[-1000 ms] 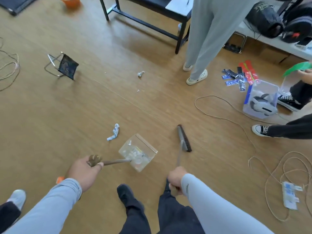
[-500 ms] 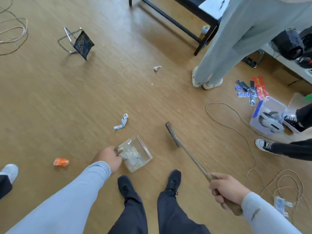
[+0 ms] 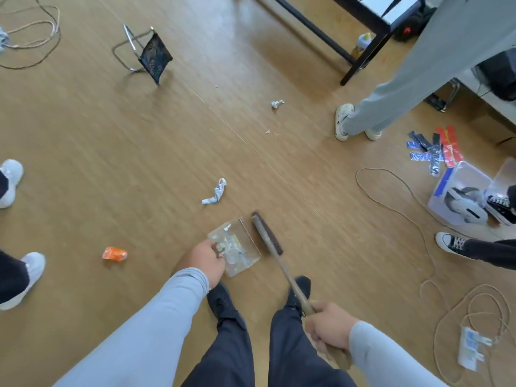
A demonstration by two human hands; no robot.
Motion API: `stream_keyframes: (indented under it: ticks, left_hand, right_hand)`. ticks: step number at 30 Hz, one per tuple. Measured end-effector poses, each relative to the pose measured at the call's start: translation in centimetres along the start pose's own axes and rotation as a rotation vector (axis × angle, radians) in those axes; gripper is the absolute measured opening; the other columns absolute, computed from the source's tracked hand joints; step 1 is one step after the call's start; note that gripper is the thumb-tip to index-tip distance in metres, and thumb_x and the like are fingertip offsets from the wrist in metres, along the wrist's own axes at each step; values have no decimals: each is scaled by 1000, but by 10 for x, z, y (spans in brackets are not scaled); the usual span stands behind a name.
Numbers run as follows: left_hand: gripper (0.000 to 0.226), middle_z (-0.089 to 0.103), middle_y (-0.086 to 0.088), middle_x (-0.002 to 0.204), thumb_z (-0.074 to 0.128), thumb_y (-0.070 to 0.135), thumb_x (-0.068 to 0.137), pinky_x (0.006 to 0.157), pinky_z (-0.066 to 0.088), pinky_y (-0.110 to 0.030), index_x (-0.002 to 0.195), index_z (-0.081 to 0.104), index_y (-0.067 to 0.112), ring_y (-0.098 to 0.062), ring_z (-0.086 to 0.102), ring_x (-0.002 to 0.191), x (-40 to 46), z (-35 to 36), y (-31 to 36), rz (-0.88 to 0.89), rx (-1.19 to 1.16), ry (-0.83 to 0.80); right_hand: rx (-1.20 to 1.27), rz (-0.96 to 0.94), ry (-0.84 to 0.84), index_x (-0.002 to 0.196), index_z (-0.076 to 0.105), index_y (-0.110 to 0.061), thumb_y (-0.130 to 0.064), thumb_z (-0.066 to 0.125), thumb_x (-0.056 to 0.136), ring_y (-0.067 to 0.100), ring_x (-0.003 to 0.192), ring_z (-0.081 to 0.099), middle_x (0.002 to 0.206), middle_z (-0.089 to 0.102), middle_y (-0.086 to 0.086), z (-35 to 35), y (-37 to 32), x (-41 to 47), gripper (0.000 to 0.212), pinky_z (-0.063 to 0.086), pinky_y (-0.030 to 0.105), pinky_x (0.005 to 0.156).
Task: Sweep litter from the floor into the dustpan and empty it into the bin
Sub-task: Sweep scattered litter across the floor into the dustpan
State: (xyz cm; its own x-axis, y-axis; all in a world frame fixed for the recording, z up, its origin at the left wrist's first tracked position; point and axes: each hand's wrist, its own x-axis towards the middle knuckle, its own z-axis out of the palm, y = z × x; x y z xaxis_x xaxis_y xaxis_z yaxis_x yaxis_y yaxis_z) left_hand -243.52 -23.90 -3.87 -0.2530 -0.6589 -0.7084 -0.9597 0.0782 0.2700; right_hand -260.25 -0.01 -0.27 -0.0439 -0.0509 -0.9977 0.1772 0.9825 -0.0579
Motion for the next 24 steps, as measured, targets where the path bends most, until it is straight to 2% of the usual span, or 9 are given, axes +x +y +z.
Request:
stream_keyframes:
  ticks: [2,5,9,12,14,16,18,21,24]
  left_hand:
    - [10,60,9,81,53,30,94,67,48,-29,101,58,34,-21,62,74,1,-4,-2,9,4,-5]
    - [8,60,9,84,50,31,95,68,46,-29,100,55,35,-21,62,77,2,-5,-6,17,15,-5]
    - [7,61,7,81,50,33,94,68,51,-31,98,56,33,-22,63,75,5,-3,-3,22,29,-9]
    - [13,63,5,85,51,34,94,73,55,-33,105,58,33,-24,65,79,7,-4,1,13,36,-10]
    - [11,64,5,88,52,34,95,74,55,-33,104,58,33,-23,65,81,9,-5,1,11,39,-2]
    - [5,64,6,89,52,33,95,75,54,-33,99,55,34,-23,65,81,11,-7,0,10,37,4]
    - [5,65,5,87,52,34,94,74,55,-34,96,56,32,-23,65,78,13,-8,-1,15,38,0]
    - [8,67,3,90,52,34,95,74,56,-34,96,58,29,-23,65,77,13,-9,-4,29,33,-21]
    - [13,70,5,101,54,37,94,79,54,-33,103,60,29,-21,64,86,11,-13,-5,31,21,-40]
  right_hand:
    - [148,13,-34,121,60,-10,-2,50,84,19,44,37,65,46,10,-34,9,-22,39,32,24,42]
    - [300,20,-14,122,64,-18,2,51,92,17,44,33,67,45,12,-74,13,-53,38,28,19,38]
    - [55,-43,109,130,54,-19,-1,51,90,19,42,41,66,48,11,-70,-7,-37,44,36,24,39]
    - [-225,-58,221,119,57,-19,-10,47,88,19,48,54,67,59,8,-40,-31,-4,34,49,28,50]
    - [-277,-45,212,112,59,-16,-9,44,85,21,52,59,69,62,7,-15,-46,8,31,50,27,55]
    - [-230,-20,119,109,58,-12,-9,45,81,21,49,56,67,59,8,-1,-50,9,31,48,26,54]
    - [-145,-9,28,116,58,-8,-10,50,79,20,46,49,65,56,9,-8,-47,-2,39,44,27,49]
    - [148,35,4,127,59,-17,-5,57,83,17,46,39,67,50,8,-44,-30,-22,46,33,24,42]
    - [371,68,-16,127,58,-21,-4,61,90,16,49,37,72,51,11,-73,-20,-44,41,32,21,40]
